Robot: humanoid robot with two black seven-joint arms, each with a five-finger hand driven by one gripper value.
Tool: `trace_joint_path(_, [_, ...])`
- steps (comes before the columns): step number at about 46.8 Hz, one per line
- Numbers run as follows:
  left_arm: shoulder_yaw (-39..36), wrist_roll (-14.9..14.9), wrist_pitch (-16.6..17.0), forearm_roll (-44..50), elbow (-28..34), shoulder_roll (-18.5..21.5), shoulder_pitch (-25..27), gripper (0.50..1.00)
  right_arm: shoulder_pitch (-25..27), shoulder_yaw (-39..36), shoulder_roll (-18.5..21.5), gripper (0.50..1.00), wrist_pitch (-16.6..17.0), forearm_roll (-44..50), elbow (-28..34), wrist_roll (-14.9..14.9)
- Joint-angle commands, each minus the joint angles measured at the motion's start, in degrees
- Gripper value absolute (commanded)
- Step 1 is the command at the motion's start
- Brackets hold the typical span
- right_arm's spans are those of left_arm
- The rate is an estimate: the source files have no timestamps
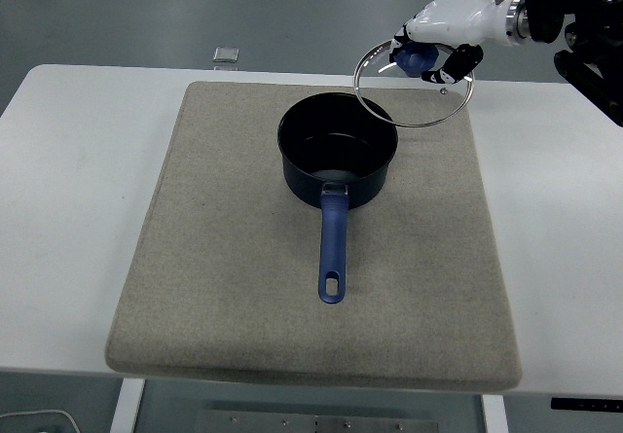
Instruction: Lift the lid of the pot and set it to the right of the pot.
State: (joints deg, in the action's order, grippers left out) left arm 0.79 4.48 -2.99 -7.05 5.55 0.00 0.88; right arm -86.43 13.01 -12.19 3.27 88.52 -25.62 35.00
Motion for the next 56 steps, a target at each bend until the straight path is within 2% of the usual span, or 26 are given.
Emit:
trace_joint_path(1, [0.0,0.0,0.0,-0.1,0.0,0.0,0.0,1.000,0.0,0.0,-0.4,0.500,0.0,0.0,0.3,0.0])
trace_joint_path(10, [0.0,0.0,0.0,0.0,0.0,0.0,0.0,1.000,0.4,0.0,-1.7,0.500,-0.2,0.1,1.0,0.0])
trace_joint_path(31, [0.0,0.0,0.0,0.0,0.0,0.0,0.0,1.000,4.8,0.2,-3.8,0.500,-0.4,0.2,2.1,0.0])
trace_joint_path(56, [0.0,0.0,0.0,0.0,-0.1,0.0,0.0,1.000,6.0,2.7,-5.4,0.500,0.1,-0.4,1.4,0.0])
